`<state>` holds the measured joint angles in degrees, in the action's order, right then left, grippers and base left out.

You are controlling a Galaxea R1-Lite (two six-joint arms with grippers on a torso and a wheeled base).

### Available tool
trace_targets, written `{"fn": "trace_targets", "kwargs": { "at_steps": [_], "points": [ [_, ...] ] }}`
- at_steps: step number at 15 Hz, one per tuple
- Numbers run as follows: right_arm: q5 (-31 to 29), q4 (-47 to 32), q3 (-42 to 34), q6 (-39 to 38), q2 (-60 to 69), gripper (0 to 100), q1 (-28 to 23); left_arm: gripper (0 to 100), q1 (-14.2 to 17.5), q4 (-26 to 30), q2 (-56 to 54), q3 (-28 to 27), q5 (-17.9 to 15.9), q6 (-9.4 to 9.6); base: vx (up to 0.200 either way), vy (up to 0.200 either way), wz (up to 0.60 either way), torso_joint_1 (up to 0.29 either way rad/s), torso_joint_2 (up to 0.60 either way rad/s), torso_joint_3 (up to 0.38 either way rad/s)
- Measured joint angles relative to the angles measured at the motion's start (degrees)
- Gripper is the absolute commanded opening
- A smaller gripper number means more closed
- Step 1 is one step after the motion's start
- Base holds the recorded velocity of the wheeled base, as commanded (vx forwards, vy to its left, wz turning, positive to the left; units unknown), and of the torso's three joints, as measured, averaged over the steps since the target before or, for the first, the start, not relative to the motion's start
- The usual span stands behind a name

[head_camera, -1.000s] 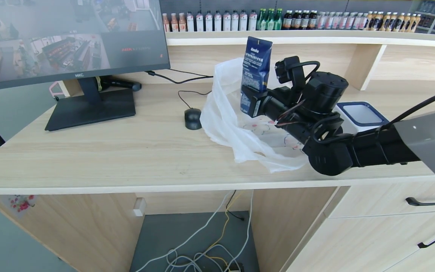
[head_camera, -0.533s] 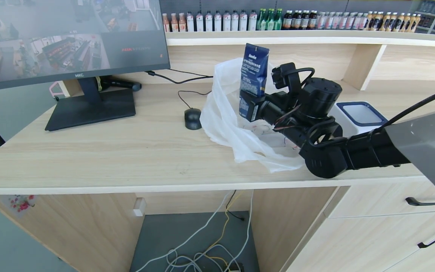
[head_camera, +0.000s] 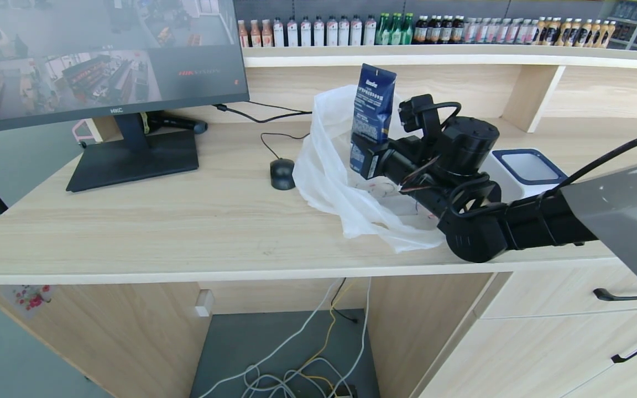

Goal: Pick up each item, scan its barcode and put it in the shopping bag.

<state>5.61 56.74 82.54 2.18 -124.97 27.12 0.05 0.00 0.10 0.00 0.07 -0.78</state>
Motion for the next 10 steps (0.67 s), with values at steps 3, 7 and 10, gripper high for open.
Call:
{"fn": "trace_targets", "kwargs": {
  "at_steps": [3,7,10],
  "points": [
    [0.0,-0.09,-0.05,-0.16,-0.04,0,0.0,100,0.0,0.0,0.0,0.0,0.0,0.02,0.0,0.0,0.0,0.0,0.0,0.0],
    [0.0,-0.3,-0.02,-0.82,-0.06,100,0.0,100,0.05,0.0,0.0,0.0,0.0,0.02,0.0,0.0,0.0,0.0,0.0,0.0],
    [0.0,-0.71,-0.02,-0.96,-0.34,100,0.0,100,0.02,0.0,0.0,0.0,0.0,0.0,0.0,0.0,0.0,0.0,0.0,0.0]
  ]
}}
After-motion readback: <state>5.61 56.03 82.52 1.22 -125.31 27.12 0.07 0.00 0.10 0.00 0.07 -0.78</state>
